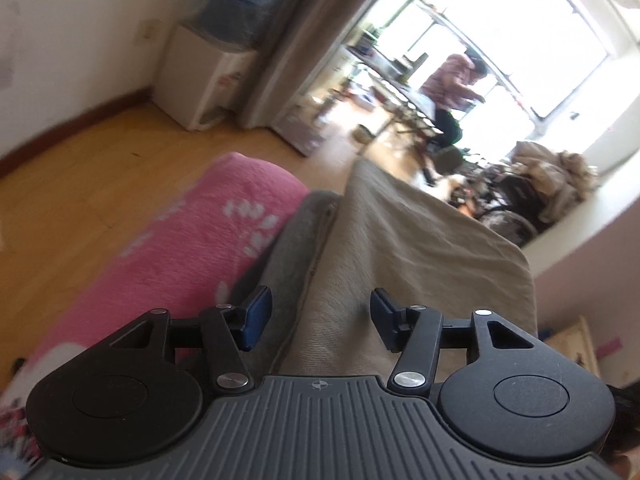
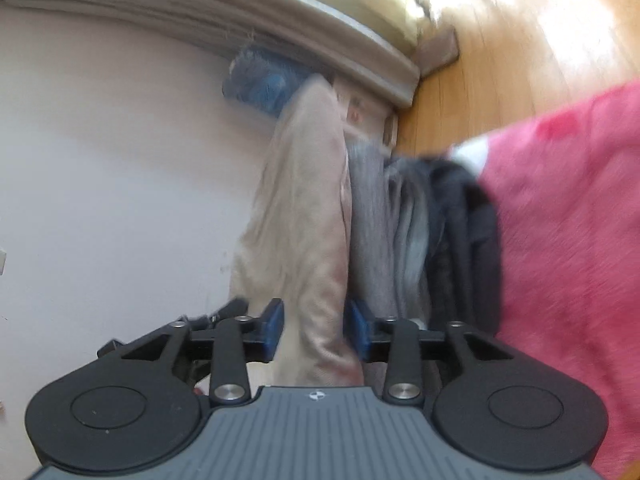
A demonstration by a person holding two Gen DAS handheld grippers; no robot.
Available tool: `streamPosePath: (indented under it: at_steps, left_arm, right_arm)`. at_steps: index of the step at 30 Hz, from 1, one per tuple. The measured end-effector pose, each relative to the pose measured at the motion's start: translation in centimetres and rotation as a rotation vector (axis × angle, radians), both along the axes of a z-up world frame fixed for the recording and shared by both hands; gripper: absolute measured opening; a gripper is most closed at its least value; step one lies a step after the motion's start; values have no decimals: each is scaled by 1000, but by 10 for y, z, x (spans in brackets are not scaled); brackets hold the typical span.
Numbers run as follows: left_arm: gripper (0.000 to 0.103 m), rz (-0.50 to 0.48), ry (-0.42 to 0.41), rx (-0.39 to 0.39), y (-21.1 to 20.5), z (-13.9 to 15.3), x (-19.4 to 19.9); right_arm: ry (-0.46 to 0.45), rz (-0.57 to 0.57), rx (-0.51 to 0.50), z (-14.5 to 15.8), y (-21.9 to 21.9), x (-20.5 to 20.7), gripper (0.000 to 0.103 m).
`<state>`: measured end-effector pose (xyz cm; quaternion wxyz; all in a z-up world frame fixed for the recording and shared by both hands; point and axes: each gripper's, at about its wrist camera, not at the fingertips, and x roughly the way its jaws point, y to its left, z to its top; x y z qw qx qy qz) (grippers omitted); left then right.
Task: Fold clothes
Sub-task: 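Lower the pants onto the stack of folded gray clothes with both grippers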
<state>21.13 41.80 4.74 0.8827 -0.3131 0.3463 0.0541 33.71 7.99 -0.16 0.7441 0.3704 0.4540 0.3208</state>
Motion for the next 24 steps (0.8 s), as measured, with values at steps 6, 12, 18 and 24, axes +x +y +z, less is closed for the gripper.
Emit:
streamPosePath:
  at_steps: [6,12,18,24]
  left_arm:
    - [56,117,57,103,-14,75,-41]
    - [63,201,74,297,-48,191,-114]
    - [79,275,140,467,-72,258,-173]
    - [86,265,125,449,-50,234,-168]
  right_arm:
    - [-33,-31,-10,34,-65,-26,41]
    - [-83,91,-77,88,-102,-63,41]
    - [-19,144,-66,130,-103,-77,40]
    - [-56,184,-129,142,-79,-93,39]
